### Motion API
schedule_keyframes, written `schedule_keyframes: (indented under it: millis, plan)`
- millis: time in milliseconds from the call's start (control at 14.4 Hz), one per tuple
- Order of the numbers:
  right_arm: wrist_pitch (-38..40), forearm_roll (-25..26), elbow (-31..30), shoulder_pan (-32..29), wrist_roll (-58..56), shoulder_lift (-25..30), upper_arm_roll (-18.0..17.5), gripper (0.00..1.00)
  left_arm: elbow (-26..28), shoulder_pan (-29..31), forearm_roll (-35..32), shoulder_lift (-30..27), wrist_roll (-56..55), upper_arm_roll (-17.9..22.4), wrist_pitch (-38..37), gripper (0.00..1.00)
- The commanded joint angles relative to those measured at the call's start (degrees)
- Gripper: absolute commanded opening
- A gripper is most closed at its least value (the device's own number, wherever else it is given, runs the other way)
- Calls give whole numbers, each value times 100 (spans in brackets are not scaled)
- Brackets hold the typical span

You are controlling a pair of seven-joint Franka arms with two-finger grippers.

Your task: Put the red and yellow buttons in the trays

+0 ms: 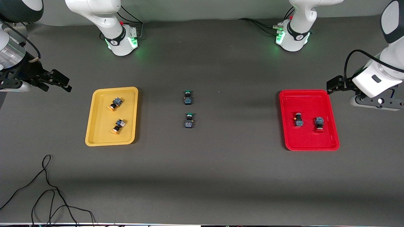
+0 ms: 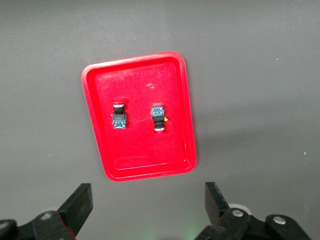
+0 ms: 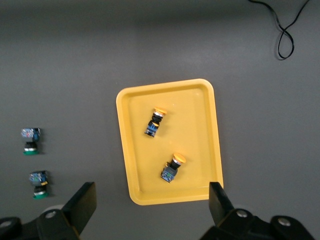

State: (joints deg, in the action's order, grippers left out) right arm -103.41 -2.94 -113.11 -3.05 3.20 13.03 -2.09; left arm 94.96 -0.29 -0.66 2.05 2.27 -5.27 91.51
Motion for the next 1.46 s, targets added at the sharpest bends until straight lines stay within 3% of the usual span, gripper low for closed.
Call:
schedule_keyframes:
  millis: [0,139,348,697,1393]
  plan:
    - [330,110,218,6,-188,-160,-20,100,-346,-207,40,217,-60,323,-221,100]
    - [357,110,341,-3,-197,-160,16,100,-373,-349,40,208,-25,509,-230,100]
    - [951,110,903,32,-197,-423,7,100,-364,-348,40,173,-34,492,-213,100]
    - [1086,110,1255,24,-206,-713,7,100,-355,-384,40,173,-34,492,-212,100]
    - [1122,110,1370,24,-188,-863,7,100,-338,-393,22,208,-25,492,-168,100]
